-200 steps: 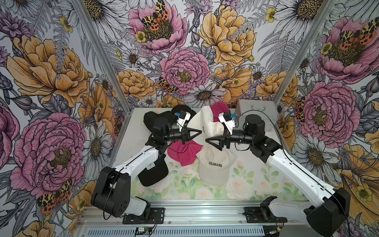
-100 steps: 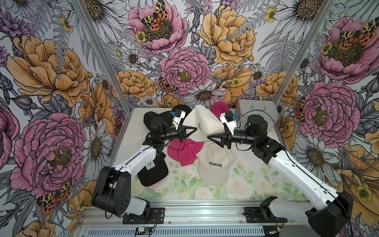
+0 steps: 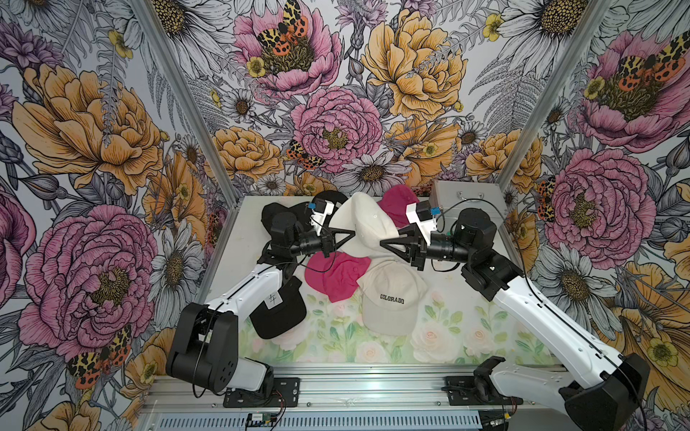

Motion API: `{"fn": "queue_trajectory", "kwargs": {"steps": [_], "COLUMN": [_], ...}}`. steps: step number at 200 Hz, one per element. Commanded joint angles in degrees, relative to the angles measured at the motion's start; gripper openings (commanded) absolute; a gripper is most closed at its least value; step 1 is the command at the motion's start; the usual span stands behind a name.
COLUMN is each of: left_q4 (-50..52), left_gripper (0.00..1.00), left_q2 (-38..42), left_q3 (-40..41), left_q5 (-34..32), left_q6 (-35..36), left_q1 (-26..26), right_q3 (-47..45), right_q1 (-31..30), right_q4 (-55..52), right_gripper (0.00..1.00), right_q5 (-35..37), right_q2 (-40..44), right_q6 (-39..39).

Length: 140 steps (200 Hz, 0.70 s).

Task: Stack the baseball caps by color
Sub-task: Pick up the baseball cap from the center of the board.

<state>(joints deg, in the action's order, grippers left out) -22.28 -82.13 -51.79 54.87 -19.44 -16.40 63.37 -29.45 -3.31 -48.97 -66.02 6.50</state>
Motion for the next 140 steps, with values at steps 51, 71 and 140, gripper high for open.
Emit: {"fn": "queue_trajectory", "kwargs": {"steps": [51, 71, 140], "left_q4": [2.4, 2.4, 2.4], "left_gripper": [0.00, 0.00, 0.00], "left_q2": [-2.2, -1.9, -2.2], "left_q3": [0.5, 0.6, 0.6], "left_q5": [-3.4, -2.9, -2.9], "left_q6": [0.9, 0.9, 1.3], "left_q1": [1.3, 1.2, 1.1], "right_q3": [-0.1, 0.0, -0.4], "right_q1": [-1.0, -1.1, -1.1], "right_q4": [3.3, 2.5, 1.7], "right_gripper": [0.32, 0.47, 0.37], "right_q5": [1.3, 4.4, 7.7], "right_q2": [-1.0, -1.9, -3.3], "right_q6": [-0.3, -1.5, -3.0]}}
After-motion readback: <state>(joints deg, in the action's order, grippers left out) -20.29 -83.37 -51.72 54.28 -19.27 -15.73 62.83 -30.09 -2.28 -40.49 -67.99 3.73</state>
